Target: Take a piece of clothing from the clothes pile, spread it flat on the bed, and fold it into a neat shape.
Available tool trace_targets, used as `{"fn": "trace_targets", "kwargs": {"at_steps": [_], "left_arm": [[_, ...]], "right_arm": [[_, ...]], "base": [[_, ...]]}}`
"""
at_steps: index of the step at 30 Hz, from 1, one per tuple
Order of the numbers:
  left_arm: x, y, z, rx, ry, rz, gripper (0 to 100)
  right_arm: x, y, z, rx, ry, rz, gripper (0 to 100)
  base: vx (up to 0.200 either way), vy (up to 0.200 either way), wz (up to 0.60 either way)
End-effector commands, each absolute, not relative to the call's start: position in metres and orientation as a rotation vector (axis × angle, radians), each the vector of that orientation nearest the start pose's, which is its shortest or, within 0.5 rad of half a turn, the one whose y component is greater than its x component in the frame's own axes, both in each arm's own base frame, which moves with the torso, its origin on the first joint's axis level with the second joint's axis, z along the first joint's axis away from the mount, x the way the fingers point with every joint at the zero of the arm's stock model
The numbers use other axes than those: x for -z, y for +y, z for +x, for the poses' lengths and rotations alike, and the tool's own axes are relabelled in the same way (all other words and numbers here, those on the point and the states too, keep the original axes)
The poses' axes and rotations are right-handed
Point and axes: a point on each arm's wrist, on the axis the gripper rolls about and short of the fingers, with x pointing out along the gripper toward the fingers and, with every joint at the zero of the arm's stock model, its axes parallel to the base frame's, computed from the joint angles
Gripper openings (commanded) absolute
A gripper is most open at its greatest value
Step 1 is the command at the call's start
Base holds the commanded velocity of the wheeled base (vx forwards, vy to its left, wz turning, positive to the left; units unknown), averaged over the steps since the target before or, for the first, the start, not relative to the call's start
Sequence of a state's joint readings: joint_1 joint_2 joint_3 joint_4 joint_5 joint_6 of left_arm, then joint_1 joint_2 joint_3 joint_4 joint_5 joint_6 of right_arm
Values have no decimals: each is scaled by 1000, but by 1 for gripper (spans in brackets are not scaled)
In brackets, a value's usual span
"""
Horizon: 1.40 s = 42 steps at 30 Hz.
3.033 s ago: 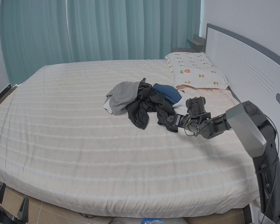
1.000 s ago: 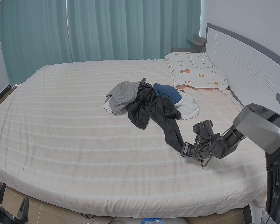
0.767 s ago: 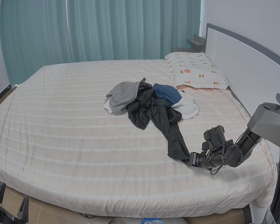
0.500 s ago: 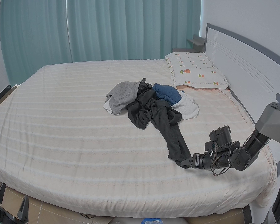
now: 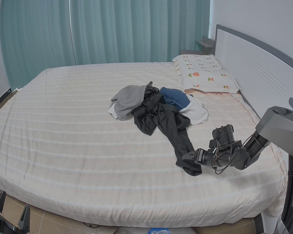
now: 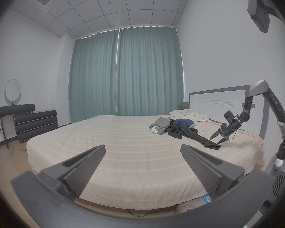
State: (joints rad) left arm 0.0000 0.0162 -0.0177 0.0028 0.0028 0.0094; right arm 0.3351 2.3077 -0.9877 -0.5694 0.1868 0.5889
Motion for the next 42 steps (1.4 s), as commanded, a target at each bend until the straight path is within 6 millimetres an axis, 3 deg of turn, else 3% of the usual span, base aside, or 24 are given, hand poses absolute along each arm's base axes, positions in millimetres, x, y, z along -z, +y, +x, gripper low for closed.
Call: {"fn": "trace_targets", "kwargs": {"at_steps": [1,8,13,17,22,28,35,36,37,38,39,40,42], "left_arm": [[-76,0,-23,-3,2,9,100],[-76,0,-23,-3,2,9,100],[-76,0,-23,-3,2,9,100],[-76,0,-23,-3,2,9,100],[-76,0,-23,-3,2,12,100],[-76,0,-23,-2,0,15,100],[-76,-1,-23,26,-4,54,100],[-79,-1,-23,24,-22,40,100],[-98,-1,-29,30,-115,-8,100],[-98,-1,-29,30,-115,-8,100],[-152,0,-34,54,-233,-158,100],[-172,-1,-25,68,-204,-211,100],[-183,-2,-7,109,-118,-176,100]], "right_arm": [[22,135,378,-238,913,487,0],[21,138,380,-232,901,482,0],[1,135,370,-235,883,525,0],[-47,135,343,-316,856,631,0],[-92,136,315,-390,782,657,0],[-163,135,276,-533,584,673,0],[-213,137,252,-666,394,687,0],[-220,137,247,-692,361,690,0],[-225,139,243,-711,338,692,0],[-225,139,243,-711,338,692,0],[-231,140,240,-732,310,691,0],[-234,142,240,-741,294,692,0],[-240,144,240,-755,274,695,0]], "base": [[0,0,0],[0,0,0],[0,0,0],[0,0,0],[0,0,0],[0,0,0],[0,0,0],[0,0,0],[0,0,0],[0,0,0],[0,0,0],[0,0,0],[0,0,0]]}}
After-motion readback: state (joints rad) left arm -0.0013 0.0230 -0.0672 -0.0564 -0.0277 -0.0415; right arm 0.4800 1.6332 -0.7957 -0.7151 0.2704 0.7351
